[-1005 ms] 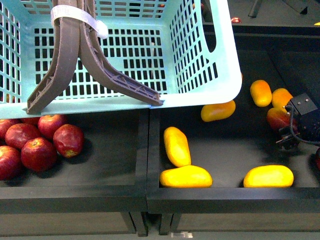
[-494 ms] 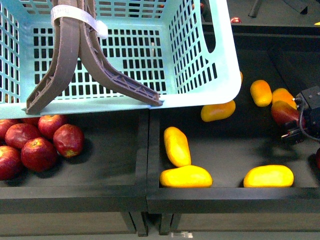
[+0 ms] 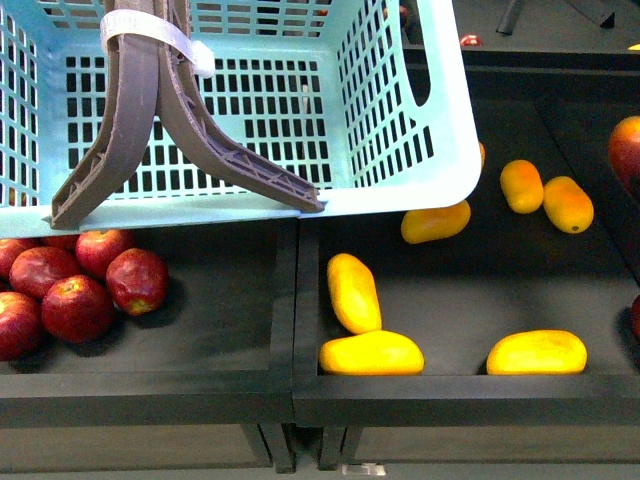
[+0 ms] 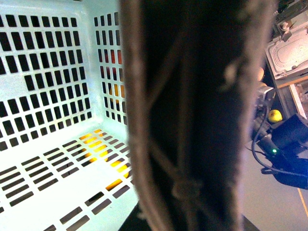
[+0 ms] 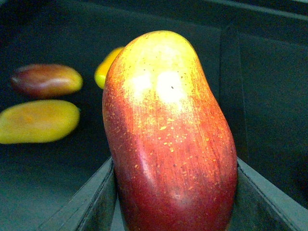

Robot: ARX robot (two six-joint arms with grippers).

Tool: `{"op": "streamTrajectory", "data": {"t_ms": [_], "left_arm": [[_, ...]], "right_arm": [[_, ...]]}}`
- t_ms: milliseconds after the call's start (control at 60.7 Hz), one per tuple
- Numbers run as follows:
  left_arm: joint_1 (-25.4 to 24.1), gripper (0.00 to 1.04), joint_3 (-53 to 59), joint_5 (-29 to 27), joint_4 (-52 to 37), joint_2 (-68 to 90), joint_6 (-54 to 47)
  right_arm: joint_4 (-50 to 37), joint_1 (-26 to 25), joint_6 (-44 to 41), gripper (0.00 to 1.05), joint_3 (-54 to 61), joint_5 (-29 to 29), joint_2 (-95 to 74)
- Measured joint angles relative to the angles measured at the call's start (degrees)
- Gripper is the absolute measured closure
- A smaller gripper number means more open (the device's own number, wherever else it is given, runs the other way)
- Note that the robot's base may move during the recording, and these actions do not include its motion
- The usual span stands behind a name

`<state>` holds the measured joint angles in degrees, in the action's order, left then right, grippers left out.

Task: Pick mango and avocado into basket

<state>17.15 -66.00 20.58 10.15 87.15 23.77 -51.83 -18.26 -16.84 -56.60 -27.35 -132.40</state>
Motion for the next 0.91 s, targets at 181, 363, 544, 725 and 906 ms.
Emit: {"op": "streamTrajectory", "data": {"t_ms": [181, 363, 544, 725, 906], "left_arm": [[0.0, 0.99, 0.0, 0.02, 0.0, 0.0, -0.02], [0.0, 0.99, 0.0, 0.02, 0.0, 0.0, -0.02], [0.0, 0.99, 0.02, 0.0, 0.0, 0.0, 0.0], [0.0, 0.99, 0.0, 0.02, 0.0, 0.0, -0.02], [0.0, 0.99, 0.0, 0.02, 0.0, 0.0, -0.02]], "right_arm": [[-1.38, 0.5, 5.46, 0.45, 6.93, -4.48, 10.8], [-2.1, 1.92, 10.84, 0.45, 12.48, -8.39, 21.11], [-1.77, 4.33, 15.28, 0.45, 17.27, -12.35, 29.64], [-0.46, 8.76, 19.23, 0.45, 21.24, -15.76, 39.04], [1.31, 14.16, 21.7, 0.45, 24.17, -17.03, 46.49]]}}
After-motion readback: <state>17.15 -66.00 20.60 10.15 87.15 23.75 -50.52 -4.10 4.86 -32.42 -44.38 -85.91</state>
